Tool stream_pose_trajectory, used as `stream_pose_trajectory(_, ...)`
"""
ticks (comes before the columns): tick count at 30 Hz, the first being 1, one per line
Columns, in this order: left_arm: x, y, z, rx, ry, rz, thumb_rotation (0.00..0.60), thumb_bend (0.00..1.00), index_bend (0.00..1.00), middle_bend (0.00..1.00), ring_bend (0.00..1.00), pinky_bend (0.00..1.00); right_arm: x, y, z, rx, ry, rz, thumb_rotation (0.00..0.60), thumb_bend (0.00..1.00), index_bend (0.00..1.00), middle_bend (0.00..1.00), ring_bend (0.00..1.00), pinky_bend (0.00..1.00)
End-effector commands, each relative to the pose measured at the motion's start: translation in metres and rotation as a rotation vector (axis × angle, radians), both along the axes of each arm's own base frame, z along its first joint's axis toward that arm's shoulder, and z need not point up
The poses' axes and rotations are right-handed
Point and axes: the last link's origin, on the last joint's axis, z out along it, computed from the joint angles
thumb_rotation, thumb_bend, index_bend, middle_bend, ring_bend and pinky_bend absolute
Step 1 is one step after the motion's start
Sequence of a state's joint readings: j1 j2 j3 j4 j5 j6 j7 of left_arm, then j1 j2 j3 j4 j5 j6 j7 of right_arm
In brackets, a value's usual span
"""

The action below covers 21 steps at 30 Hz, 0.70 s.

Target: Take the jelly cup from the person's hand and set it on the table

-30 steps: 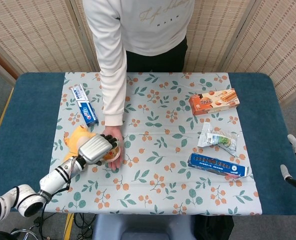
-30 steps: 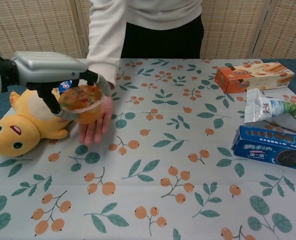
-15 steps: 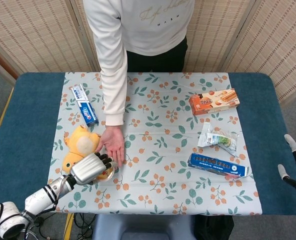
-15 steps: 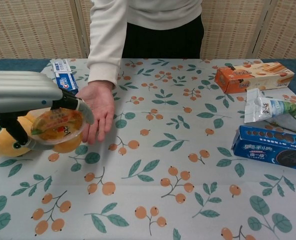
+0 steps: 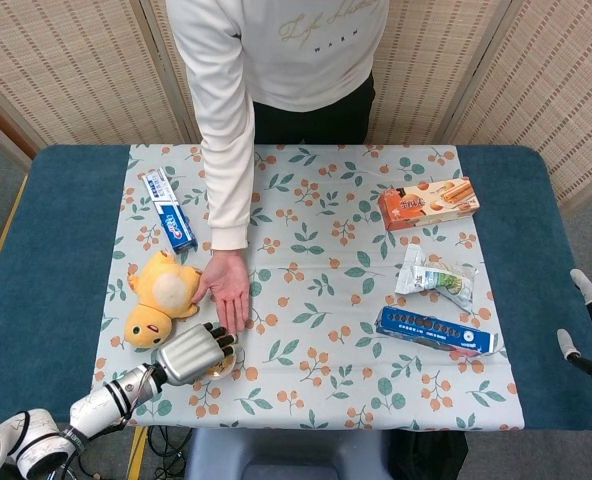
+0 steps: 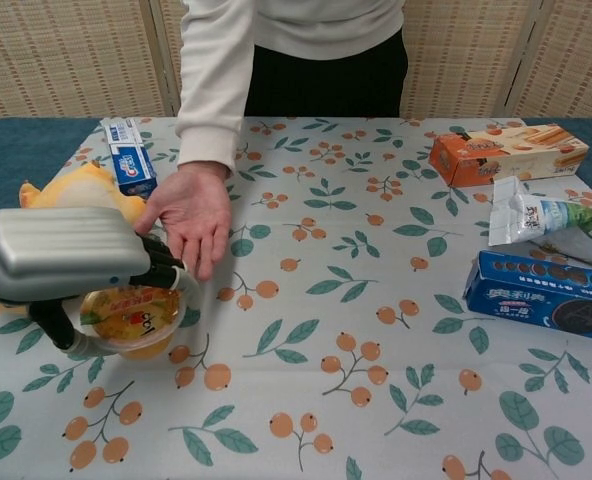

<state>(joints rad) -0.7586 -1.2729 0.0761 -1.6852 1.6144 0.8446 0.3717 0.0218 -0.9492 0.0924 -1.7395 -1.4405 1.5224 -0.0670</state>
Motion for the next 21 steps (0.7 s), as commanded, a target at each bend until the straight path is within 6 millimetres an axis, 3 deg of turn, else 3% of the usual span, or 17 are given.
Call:
stream_pose_trajectory(1, -0.004, 0.000, -0.003, 0.016, 0.017, 0.002, 0.600, 0.32, 0.37, 0.30, 0.40, 0.49, 0.000, 0.000, 0.000, -0.001, -0.001, -0.001, 0.600, 0.35, 0.09, 0.22, 0.19, 0.41)
stream_pose_trajectory(7, -0.010, -0.001, -0.005, 0.021, 0.049, 0.029, 0.600, 0.32, 0.27, 0.15, 0.24, 0.45, 0.000, 0.000, 0.001, -0.005, 0.001, 0.001, 0.600, 0.35, 0.09, 0.22, 0.19, 0.41)
stream_pose_trajectory(10, -0.011, -0.003, -0.004, 0.027, 0.055, 0.048, 0.600, 0.32, 0.12, 0.02, 0.08, 0.36, 0.000, 0.001, 0.001, -0.006, 0.001, 0.001, 0.600, 0.35, 0.09, 0.22, 0.19, 0.41)
stream_pose_trajectory(12, -0.011, -0.004, -0.003, 0.030, 0.057, 0.057, 0.600, 0.32, 0.04, 0.00, 0.01, 0.30, 0.001, 0.001, 0.001, -0.006, 0.000, 0.002, 0.600, 0.35, 0.09, 0.22, 0.19, 0.41)
stream_pose_trajectory(21, -0.008, -0.007, 0.024, 0.095, 0.026, 0.102, 0.600, 0.32, 0.00, 0.00, 0.00, 0.20, 0.001, 0.002, 0.002, -0.011, 0.000, 0.002, 0.600, 0.35, 0.09, 0.22, 0.19, 0.41)
